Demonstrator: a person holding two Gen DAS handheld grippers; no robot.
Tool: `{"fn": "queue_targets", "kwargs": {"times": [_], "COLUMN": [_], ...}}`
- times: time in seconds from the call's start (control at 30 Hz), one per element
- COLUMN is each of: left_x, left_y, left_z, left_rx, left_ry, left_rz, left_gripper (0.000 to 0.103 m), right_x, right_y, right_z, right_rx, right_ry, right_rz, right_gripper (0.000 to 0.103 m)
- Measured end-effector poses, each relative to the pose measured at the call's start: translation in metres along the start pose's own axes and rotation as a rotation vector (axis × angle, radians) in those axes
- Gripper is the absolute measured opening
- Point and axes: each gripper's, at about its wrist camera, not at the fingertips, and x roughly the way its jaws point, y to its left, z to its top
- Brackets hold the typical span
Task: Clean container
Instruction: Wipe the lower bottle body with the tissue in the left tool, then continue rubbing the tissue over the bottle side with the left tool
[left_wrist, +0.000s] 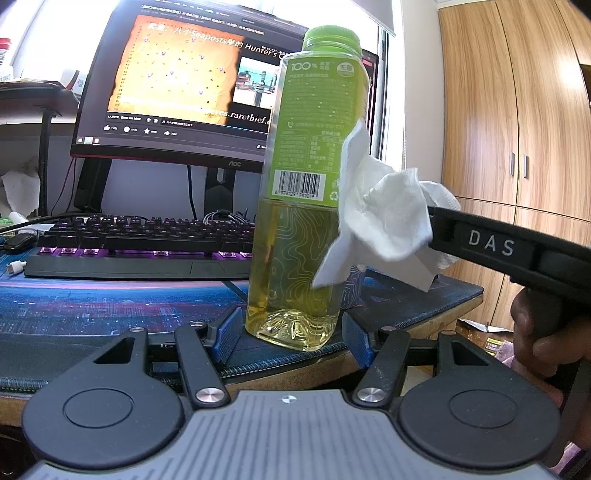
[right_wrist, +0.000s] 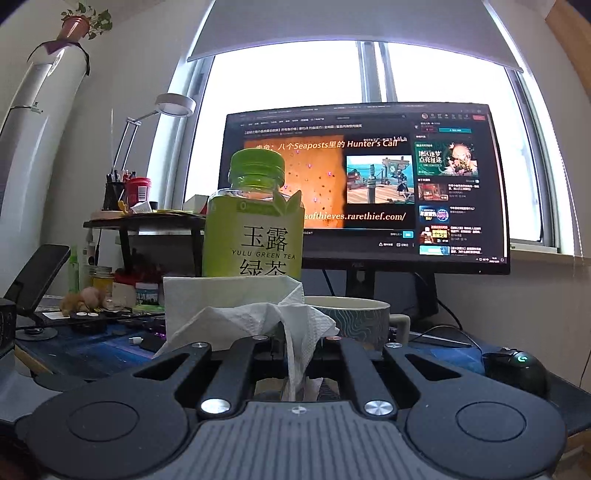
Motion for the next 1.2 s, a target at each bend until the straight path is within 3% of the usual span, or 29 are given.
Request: {"fn": "queue_targets", "kwargs": {"times": [0.3, 0.7, 1.2], "left_x": [0.001, 0.003, 0.001], "left_y": [0.0, 0.001, 0.0], "left_z": [0.0, 0.0, -0.001], "left_rx": [0.004, 0.003, -0.001], "left_ry": [0.003, 0.002, -0.004], "left_rz": [0.001, 0.001, 0.0], "left_gripper": [0.064, 0.064, 0.064], "right_x": [0.009, -0.002, 0.007], "right_y": [-0.009, 0.001, -0.009], "right_z": [-0.01, 0.002, -0.009], "right_rx": [0.024, 0.003, 0.052], "right_ry": [0.042, -0.008, 0.027], "right_rz": [-0.008, 0.013, 0.006], "right_gripper": [0.008, 0.008, 0.008]}}
